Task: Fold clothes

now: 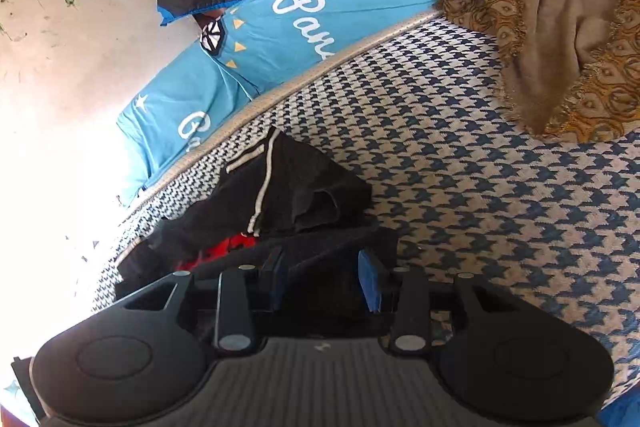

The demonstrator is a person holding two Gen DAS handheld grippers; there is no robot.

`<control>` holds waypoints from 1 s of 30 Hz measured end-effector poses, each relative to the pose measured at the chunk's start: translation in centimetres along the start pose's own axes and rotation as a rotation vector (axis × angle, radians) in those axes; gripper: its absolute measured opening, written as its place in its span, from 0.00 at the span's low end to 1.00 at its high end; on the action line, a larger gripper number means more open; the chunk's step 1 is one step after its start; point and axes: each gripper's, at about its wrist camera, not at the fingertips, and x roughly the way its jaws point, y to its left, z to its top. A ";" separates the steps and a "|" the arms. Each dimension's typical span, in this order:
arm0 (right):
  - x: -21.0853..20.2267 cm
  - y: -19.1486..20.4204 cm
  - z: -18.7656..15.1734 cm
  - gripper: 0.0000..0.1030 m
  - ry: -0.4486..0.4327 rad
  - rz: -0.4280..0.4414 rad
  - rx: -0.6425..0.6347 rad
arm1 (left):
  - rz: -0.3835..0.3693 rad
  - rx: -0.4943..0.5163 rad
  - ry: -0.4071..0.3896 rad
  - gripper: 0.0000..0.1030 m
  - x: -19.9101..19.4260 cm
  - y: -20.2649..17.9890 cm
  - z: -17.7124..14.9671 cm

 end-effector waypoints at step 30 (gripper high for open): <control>2.9 1.4 -2.3 0.10 0.096 -0.039 -0.224 | -0.301 0.156 -0.106 1.00 -6.9 -2.3 -3.7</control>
